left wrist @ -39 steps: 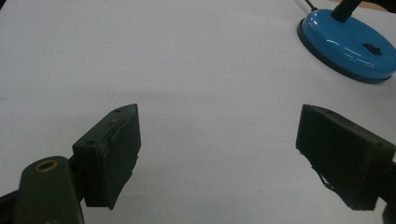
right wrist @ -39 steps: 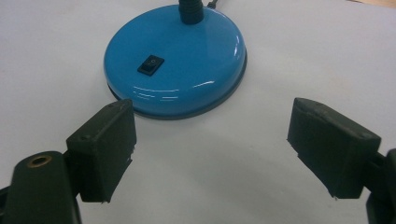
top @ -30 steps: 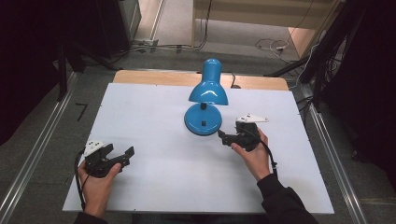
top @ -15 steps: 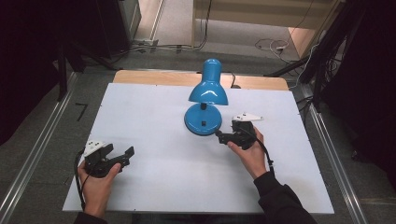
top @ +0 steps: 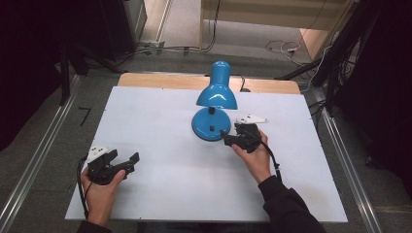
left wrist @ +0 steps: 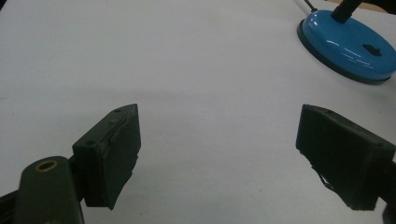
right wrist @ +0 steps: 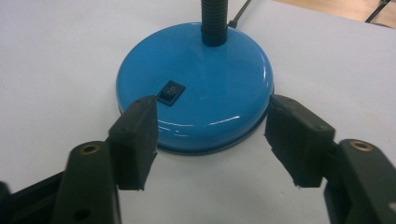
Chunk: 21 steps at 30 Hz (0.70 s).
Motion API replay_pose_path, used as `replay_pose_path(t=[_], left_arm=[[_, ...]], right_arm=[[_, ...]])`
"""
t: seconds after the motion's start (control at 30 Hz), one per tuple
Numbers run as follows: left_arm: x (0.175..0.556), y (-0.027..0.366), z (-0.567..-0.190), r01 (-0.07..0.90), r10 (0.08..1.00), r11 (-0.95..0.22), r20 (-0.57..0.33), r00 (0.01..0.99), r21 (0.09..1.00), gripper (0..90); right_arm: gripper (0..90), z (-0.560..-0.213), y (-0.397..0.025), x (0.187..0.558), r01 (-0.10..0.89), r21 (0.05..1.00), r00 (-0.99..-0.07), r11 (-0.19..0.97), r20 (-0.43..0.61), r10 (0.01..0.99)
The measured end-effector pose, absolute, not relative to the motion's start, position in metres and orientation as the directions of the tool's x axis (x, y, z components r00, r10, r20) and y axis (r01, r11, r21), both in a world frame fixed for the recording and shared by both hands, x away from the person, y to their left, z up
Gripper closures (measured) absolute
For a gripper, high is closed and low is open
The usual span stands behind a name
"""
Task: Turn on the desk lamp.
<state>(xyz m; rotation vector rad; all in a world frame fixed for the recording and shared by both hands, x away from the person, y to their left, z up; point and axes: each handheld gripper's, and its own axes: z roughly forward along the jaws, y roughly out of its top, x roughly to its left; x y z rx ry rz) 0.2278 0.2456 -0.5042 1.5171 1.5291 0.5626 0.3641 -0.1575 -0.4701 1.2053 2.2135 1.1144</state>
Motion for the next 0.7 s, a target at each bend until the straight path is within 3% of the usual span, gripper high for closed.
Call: replay_pose_path(t=[0.23,0.57,0.7], left_arm=[[0.228,0.245,-0.504,0.552,0.953,0.152,-0.270,0.139,0.820,14.8],[0.229,0.245,-0.504,0.552,0.952,0.150,-0.270,0.142,0.820,14.8],[0.229,0.245,-0.504,0.552,0.952,0.150,-0.270,0.142,0.820,14.8]], right_arm=[[46.9,-0.474,-0.151,0.368,0.534,0.787,-0.558,0.309,0.053,0.828],[80.3,-0.477,-0.147,0.370,0.519,0.798,-0.554,0.306,0.041,0.832],[87.4,-0.478,-0.146,0.371,0.522,0.799,-0.557,0.299,0.053,0.829]])
